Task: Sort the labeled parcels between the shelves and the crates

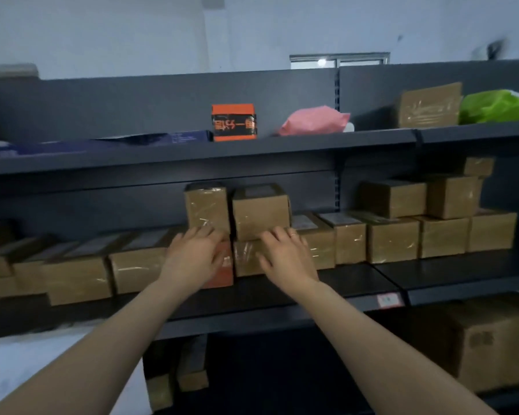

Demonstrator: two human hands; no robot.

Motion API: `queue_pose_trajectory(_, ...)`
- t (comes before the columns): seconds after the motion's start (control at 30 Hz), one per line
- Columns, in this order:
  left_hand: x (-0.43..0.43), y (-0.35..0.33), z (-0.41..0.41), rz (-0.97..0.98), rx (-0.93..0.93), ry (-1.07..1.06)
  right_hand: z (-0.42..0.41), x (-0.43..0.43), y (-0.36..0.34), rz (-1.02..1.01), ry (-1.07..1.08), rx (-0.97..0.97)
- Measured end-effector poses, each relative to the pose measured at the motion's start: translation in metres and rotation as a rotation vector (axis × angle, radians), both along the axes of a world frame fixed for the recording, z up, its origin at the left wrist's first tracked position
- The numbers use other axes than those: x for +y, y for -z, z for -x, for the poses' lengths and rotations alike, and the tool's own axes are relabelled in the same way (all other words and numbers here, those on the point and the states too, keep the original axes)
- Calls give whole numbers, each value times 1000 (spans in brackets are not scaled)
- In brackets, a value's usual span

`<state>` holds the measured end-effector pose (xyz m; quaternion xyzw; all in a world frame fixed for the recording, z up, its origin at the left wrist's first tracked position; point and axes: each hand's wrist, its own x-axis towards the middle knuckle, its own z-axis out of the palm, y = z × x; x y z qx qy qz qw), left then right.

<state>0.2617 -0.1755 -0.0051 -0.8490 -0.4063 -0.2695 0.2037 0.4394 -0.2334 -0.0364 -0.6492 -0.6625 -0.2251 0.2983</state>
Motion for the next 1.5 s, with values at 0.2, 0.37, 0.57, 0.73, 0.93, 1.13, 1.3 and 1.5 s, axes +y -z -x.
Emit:
queue_pose_trajectory(0.2,38,1,14,15,4,42,16,40,-13,12,95,-73)
queue_pose_trajectory(0.37,67,-6,-1,-112,-8,66,4,78,-29,8,176,-197)
queue_pose_trajectory(0.57,108,-21,-28,-173,-4,-24,-29,121,-41,64,179,-312)
queue_pose_trajectory(0.73,128,-28,-52,50,-64,-193,-34,139,-32,-84,172,-317)
queue_pose_trajectory(0.93,127,-25,-60,-10,-223,-213,-39,138,-16,-453,74,-257)
queue_pose_trajectory(1.13,125,-12,-58,-333,-379,-135,-47,140,-22,-581,-95,-155)
queue_pose_trajectory(1.3,113,-1,-51,-299,-470,-45,-42,132,-26,-561,-13,49)
queue_pose_trajectory(1.5,106,-24,-52,-81,-721,-15,-32,120,-54,-322,99,360)
